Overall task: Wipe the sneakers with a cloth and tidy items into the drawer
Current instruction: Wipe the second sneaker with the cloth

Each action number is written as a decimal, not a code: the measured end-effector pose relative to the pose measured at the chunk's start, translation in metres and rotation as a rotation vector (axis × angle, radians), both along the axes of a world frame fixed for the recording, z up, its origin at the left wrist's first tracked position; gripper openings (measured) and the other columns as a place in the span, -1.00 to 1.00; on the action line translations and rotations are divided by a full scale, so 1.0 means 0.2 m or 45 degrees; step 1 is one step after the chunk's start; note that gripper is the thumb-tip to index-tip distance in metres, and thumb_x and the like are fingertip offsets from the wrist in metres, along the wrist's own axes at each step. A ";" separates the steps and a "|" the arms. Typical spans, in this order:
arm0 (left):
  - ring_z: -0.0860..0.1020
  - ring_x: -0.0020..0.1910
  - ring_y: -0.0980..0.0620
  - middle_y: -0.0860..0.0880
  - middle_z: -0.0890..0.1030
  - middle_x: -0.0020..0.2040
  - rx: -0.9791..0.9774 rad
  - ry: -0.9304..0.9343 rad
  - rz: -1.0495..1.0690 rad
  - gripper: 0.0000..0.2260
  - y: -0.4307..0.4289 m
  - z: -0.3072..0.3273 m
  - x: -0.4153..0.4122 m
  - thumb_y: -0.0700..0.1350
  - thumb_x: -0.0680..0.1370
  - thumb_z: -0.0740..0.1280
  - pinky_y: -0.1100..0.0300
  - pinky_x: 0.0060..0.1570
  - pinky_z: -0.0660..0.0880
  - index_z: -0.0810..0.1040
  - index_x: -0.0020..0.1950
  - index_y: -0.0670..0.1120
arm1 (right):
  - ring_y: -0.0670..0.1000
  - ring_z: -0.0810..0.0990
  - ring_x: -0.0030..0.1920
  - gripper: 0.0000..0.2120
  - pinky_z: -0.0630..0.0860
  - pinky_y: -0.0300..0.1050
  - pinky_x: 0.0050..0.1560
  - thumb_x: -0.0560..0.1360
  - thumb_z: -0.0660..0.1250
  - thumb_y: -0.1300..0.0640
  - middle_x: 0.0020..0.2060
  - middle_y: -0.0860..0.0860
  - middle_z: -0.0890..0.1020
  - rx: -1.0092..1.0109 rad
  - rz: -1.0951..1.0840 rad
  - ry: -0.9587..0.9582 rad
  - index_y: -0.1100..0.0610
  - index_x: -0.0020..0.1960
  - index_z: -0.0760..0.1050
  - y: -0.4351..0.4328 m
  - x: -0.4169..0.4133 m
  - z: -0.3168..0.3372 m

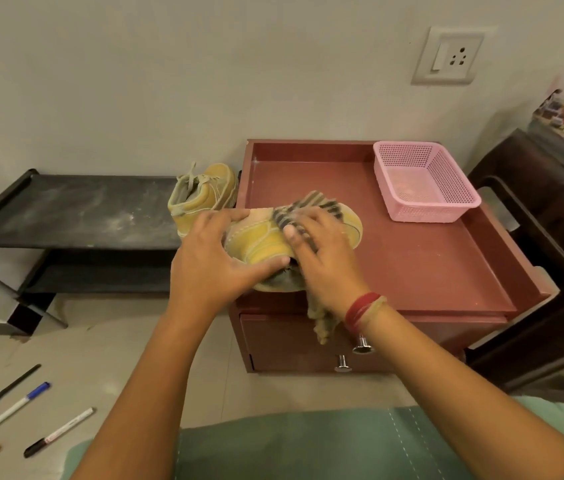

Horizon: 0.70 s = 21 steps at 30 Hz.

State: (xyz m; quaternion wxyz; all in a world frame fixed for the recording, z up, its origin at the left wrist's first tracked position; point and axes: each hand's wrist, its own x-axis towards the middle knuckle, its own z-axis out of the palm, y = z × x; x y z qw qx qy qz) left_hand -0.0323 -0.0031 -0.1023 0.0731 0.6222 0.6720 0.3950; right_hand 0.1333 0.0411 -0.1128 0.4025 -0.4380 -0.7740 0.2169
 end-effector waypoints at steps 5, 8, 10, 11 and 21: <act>0.43 0.07 0.21 0.15 0.47 0.16 -0.048 -0.098 0.015 -0.17 -0.01 0.00 -0.01 0.48 0.10 0.34 0.18 -0.02 0.46 0.53 0.25 0.06 | -0.10 0.12 0.48 -0.57 0.09 0.13 0.48 0.60 0.09 -0.11 0.43 -0.12 0.30 -0.187 0.066 -0.006 0.00 0.42 0.33 0.04 0.08 -0.07; 0.41 0.10 0.22 0.22 0.42 0.15 -0.107 -0.197 0.082 -0.17 -0.01 0.02 0.00 0.49 0.07 0.34 0.18 0.05 0.43 0.53 0.26 0.13 | 0.02 0.27 0.44 -0.62 0.24 0.02 0.42 0.63 0.08 -0.04 0.41 0.03 0.37 -0.546 -0.204 0.248 0.06 0.39 0.35 0.16 0.21 -0.04; 0.41 0.11 0.23 0.24 0.42 0.13 -0.117 -0.257 0.110 -0.20 0.00 0.02 0.00 0.48 0.08 0.34 0.15 0.09 0.45 0.53 0.24 0.17 | 0.06 0.50 0.25 -0.67 0.44 -0.03 0.25 0.62 0.08 -0.07 0.20 0.07 0.56 -0.673 -0.270 0.558 0.06 0.21 0.48 0.18 0.24 -0.02; 0.42 0.11 0.22 0.25 0.43 0.12 -0.119 -0.279 0.122 -0.23 0.00 0.02 0.00 0.48 0.09 0.34 0.13 0.11 0.46 0.53 0.24 0.19 | 0.04 0.53 0.20 -0.63 0.46 -0.01 0.24 0.61 0.08 -0.12 0.15 0.05 0.59 -0.664 -0.247 0.611 0.08 0.19 0.50 0.15 0.23 -0.01; 0.49 0.18 0.16 0.18 0.54 0.19 -0.139 -0.356 0.077 -0.34 0.04 0.00 -0.03 0.47 0.16 0.37 -0.04 0.19 0.50 0.54 0.20 0.25 | -0.08 0.08 0.51 -0.60 -0.05 0.06 0.51 0.61 0.08 -0.06 0.44 -0.13 0.24 -0.390 -0.024 -0.020 -0.17 0.43 0.17 0.10 0.20 -0.08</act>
